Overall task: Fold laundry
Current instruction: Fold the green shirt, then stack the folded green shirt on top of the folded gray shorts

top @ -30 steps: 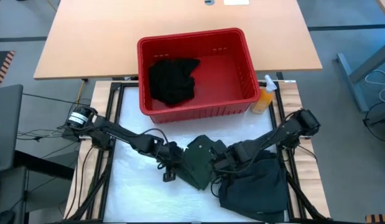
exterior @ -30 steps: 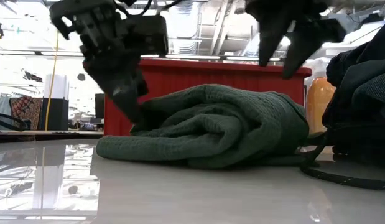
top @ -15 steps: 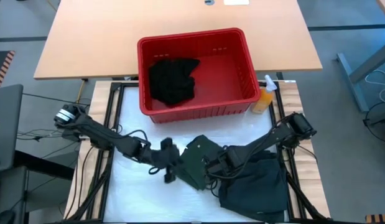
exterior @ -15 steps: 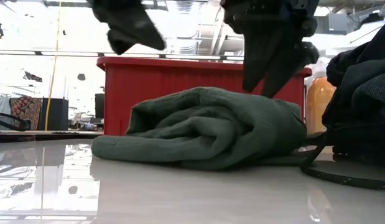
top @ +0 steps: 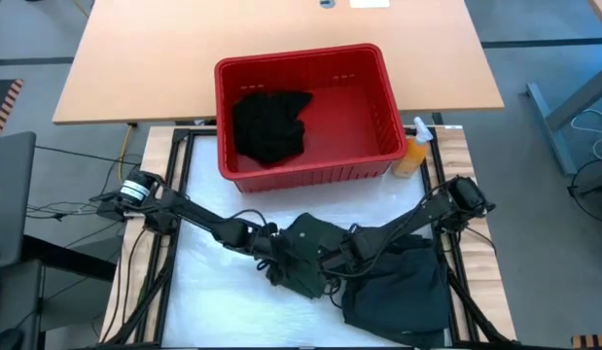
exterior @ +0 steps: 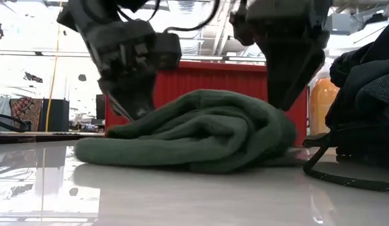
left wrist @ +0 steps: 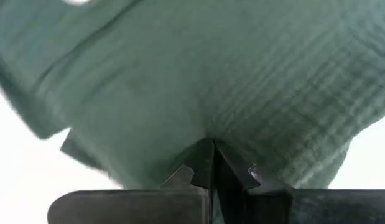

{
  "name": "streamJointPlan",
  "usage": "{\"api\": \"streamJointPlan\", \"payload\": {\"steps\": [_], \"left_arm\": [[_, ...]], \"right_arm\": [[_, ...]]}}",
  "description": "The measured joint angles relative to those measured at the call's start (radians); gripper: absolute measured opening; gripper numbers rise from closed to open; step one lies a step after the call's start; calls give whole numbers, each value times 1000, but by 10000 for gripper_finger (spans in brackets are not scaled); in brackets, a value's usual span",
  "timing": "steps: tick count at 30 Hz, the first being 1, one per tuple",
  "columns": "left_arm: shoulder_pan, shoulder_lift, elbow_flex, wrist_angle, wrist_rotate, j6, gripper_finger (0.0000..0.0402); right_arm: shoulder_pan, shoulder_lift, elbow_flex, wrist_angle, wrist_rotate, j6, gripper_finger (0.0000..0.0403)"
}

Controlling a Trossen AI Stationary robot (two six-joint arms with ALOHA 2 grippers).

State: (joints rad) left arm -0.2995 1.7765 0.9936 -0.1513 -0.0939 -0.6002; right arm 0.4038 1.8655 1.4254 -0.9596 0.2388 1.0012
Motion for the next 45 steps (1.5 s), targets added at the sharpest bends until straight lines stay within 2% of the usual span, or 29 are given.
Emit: {"api": "streamJointPlan", "payload": {"steps": [6, 11, 14, 17, 20, 24, 28, 31, 35, 40, 45], "left_arm": [[-30, -8, 6, -7, 3, -16, 0], [-32, -89, 83, -97, -13, 24, 0], [-37, -168, 133, -192, -76, 43, 0], [-40, -261, 138, -200, -139, 38, 0], [-44, -348, 115, -191, -189, 11, 0], [-75, -426, 39, -209, -263, -107, 10], [-87, -479, -43, -184, -272, -260, 57], [-88, -478, -90, -182, -297, -336, 109], [-67, -451, -156, -132, -280, -426, 186], [-12, -373, -227, 17, -232, -428, 258], [44, -226, -242, 103, -173, -399, 283]], "right_arm": [[-16, -8, 0, -27, 3, -65, 270], [-20, -99, 0, -38, 1, -66, 270], [-19, -162, 0, -23, 7, 38, 270], [6, -195, 0, 13, 41, 159, 270], [45, -192, 0, 44, 100, 266, 270], [77, -167, 0, 106, 105, 384, 270], [81, -135, 0, 185, 112, 438, 270], [77, -108, 0, 218, 97, 456, 270], [78, -74, 0, 185, 98, 543, 270], [74, -17, 0, 143, 82, 578, 270], [34, 40, 0, 145, 6, 546, 270]]}}
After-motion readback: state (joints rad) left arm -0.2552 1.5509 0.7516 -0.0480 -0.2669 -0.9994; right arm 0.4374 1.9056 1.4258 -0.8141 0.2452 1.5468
